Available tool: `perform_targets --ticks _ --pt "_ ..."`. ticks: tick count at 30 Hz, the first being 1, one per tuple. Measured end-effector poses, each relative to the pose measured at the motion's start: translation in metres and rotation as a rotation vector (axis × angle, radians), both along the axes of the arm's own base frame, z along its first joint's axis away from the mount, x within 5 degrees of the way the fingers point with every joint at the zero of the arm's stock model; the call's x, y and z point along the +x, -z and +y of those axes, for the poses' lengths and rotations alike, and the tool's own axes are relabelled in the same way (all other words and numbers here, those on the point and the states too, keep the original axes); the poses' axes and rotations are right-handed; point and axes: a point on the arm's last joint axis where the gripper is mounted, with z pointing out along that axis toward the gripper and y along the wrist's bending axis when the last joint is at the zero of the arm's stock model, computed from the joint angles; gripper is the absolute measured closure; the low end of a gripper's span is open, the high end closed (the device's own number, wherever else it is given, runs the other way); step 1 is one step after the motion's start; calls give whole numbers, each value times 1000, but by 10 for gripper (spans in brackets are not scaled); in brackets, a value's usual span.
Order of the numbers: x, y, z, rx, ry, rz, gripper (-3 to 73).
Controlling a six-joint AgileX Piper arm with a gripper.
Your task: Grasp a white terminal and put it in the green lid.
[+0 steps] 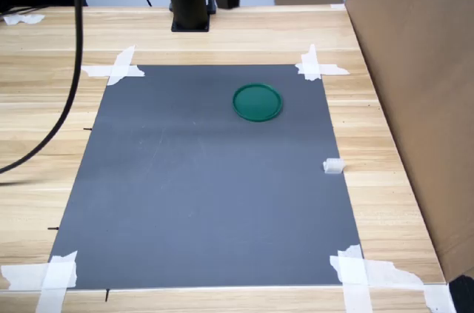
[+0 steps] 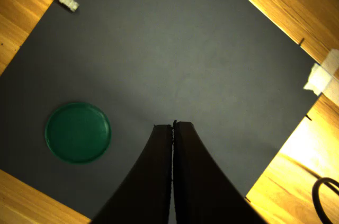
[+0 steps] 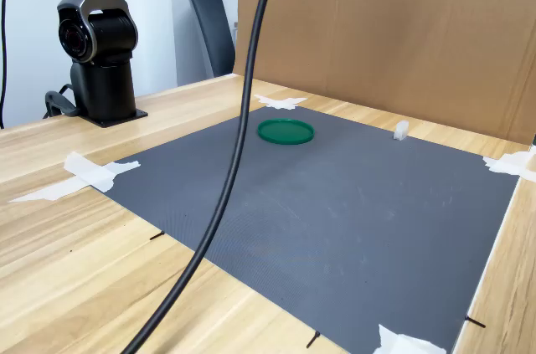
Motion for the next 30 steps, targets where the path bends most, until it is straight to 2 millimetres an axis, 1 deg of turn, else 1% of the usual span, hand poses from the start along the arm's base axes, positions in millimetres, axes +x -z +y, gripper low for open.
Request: perform_targets --ticks 3,5,6,7,8,10,12,14,17,18,19,21,25,28,30 --pt "2 6 13 -41 -49 6 723" --pt "2 4 16 -45 -59 -2 723" --pt "3 1 19 -45 -66 -12 723" --pt "7 -10 24 -27 -76 -50 723" --pt "11 -16 26 -19 -88 -73 723" --pt "16 -22 29 -10 -106 -94 723" --pt "20 -23 31 -5 -117 -99 723" --pt "23 -18 45 -56 -174 -102 723" --pt "21 -15 57 -79 -207 -102 723" --pt "19 -13 66 -80 -227 -96 723" --pt "18 -11 71 -77 -234 -92 723" --pt "17 -9 76 -67 -236 -82 723" --pt "21 -4 78 -66 -231 -68 723" --pt "30 9 84 -74 -222 -31 723" --pt "33 13 85 -75 -215 -20 723"
